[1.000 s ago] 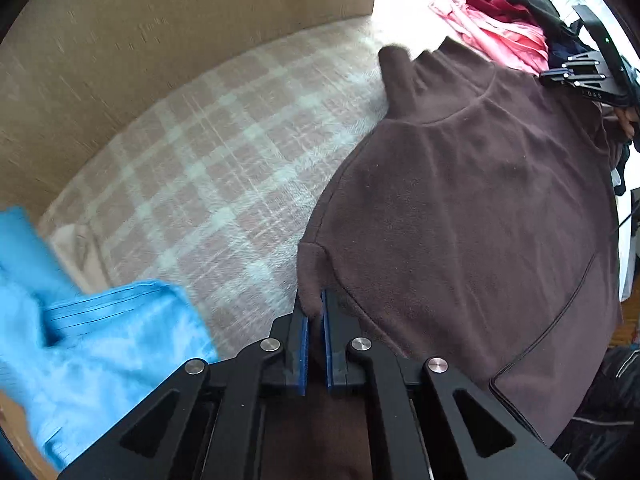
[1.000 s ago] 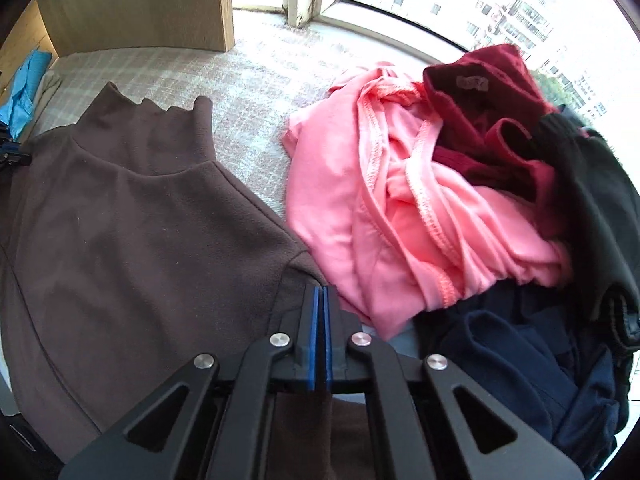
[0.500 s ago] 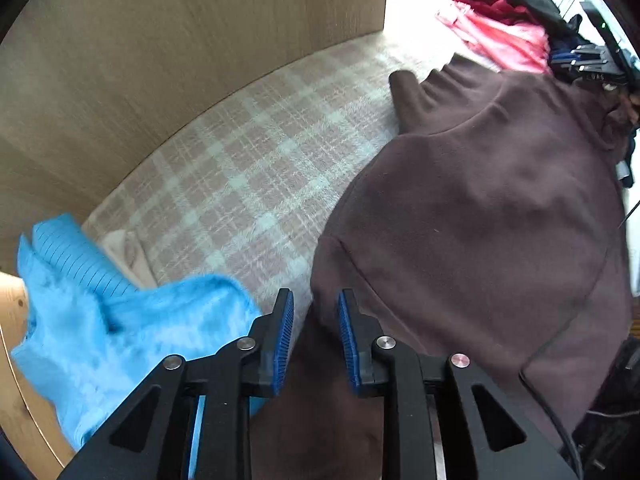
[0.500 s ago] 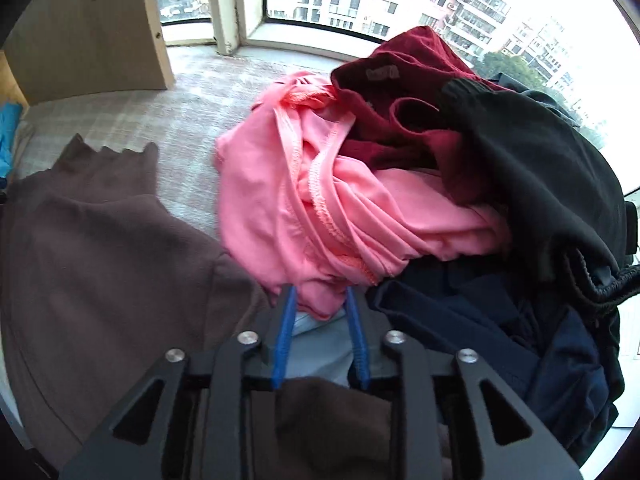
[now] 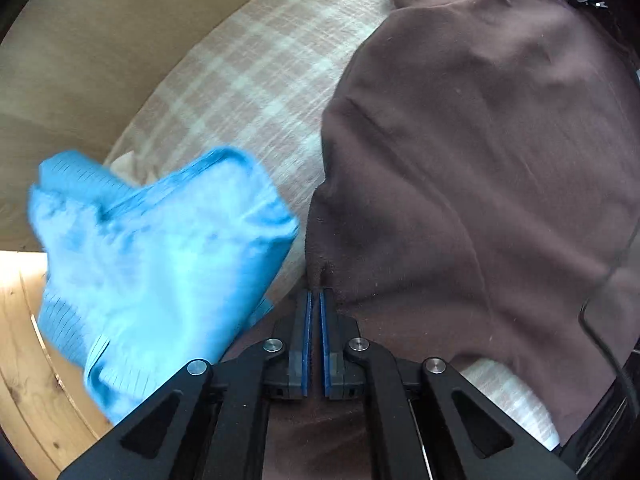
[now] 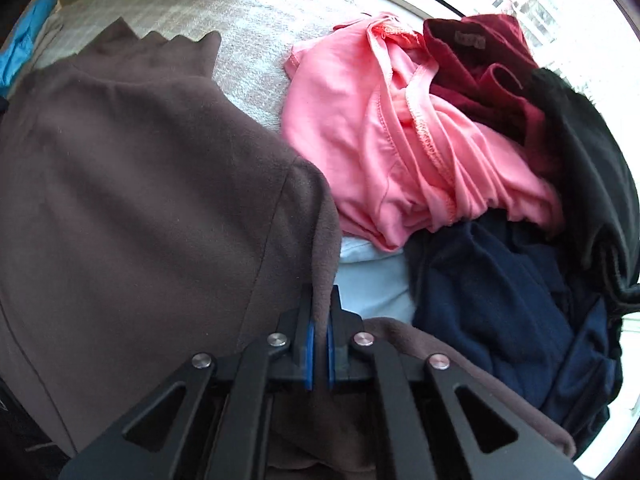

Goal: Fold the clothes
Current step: 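Lower the brown top onto the mat and open both grippers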

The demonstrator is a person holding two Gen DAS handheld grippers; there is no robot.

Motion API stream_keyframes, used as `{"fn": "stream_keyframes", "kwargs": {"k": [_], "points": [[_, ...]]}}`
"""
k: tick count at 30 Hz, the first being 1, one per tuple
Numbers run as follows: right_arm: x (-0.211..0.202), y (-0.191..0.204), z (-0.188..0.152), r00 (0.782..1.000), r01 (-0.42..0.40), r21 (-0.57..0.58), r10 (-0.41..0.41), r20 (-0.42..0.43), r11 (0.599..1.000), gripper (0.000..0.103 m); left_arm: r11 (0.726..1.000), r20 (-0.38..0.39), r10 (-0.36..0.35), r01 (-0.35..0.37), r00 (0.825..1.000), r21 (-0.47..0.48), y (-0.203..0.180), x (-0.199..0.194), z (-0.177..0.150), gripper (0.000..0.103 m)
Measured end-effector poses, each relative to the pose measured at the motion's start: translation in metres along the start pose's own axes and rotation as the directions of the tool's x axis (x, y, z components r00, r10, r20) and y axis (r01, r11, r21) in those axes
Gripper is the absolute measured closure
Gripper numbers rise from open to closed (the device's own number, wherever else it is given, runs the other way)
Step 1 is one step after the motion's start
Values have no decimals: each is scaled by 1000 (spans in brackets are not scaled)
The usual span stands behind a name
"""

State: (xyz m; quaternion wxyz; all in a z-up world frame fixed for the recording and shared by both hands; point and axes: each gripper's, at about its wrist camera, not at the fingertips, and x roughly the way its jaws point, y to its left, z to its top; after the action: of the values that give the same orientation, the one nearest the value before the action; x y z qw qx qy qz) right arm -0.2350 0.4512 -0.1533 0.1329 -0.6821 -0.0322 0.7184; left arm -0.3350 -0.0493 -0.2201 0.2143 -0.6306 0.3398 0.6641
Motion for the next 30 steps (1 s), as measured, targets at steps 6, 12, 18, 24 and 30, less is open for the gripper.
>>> {"fn": "stream_keyframes", "kwargs": {"k": [6, 12, 18, 24, 30], "points": [[13, 12, -6, 992, 119, -21, -120, -25, 993, 94, 998, 21, -4, 5, 1000, -67, 8, 3, -14, 96], [-47, 31, -37, 977, 177, 11, -177, 115, 984, 67, 991, 146, 108, -95, 983, -97, 9, -55, -36, 86], [-107, 51, -68, 939, 230, 50, -235, 251, 972, 61, 980, 260, -65, 112, 963, -167, -35, -110, -65, 73], [-107, 42, -76, 933, 179, 189, -228, 277, 965, 61, 921, 229, -280, 328, 932, -212, -121, -80, -117, 73], [-76, 41, -129, 975, -165, 318, 106, 195, 933, 61, 851, 287, -372, 448, 883, -273, -120, -48, -112, 73]]}}
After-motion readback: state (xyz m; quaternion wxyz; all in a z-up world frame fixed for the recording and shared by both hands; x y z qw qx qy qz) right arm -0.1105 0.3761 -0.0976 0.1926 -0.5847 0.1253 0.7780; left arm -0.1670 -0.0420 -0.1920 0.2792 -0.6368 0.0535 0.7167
